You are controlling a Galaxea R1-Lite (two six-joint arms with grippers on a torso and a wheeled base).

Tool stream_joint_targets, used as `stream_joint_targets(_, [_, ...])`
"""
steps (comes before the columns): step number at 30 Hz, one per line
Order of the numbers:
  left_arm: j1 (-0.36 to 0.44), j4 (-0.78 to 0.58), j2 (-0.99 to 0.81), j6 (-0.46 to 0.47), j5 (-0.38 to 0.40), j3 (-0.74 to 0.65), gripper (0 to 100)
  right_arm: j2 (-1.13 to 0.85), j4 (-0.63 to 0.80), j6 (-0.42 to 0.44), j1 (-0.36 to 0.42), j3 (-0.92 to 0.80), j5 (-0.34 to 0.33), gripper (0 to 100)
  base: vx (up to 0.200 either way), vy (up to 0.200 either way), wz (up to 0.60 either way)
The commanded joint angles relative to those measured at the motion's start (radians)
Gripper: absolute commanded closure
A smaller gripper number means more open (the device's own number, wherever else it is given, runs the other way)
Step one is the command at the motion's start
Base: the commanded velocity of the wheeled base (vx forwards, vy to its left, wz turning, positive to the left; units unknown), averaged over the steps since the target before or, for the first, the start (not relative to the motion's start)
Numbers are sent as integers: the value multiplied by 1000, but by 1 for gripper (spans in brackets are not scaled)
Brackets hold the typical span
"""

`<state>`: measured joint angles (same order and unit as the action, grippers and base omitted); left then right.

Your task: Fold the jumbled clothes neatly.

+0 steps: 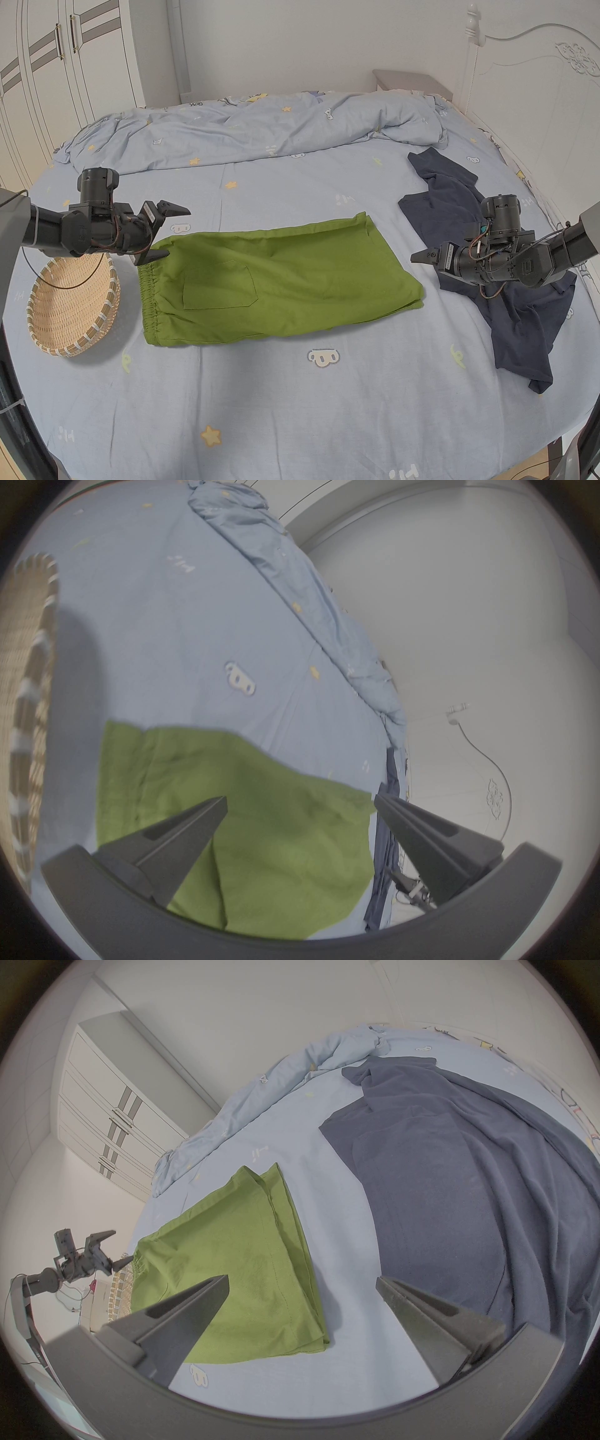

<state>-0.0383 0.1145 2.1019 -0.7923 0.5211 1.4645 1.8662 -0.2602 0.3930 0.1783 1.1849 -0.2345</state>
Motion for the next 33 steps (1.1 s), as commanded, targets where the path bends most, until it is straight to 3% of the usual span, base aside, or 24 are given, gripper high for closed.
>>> stream_joint_targets(1, [-46, 27, -246, 44, 66, -299, 0, -24, -1, 0, 1, -2, 0, 0, 0, 0, 0])
stream_joint_targets(5, [-63, 56, -263, 119, 80, -421, 0, -33, -1, 0, 6, -5, 0, 0, 0, 0, 0])
stream_joint_targets(6, [-83, 108, -261, 186, 83, -506, 0, -35, -1, 0, 10, -8, 0, 0, 0, 0, 0])
stream_joint_targets(9, [-100, 151, -257, 217, 86, -562, 0, -41, -1, 1, 12, -14, 0, 0, 0, 0, 0])
stream_joint_targets(18, [-135, 208, -157, 248, 99, -569, 0, -39, -1, 0, 21, -25, 0, 0, 0, 0, 0])
stream_joint_targets(33, [-112, 274, -31, 266, 96, -526, 0, -38, -1, 0, 29, -27, 3, 0, 0, 0, 0])
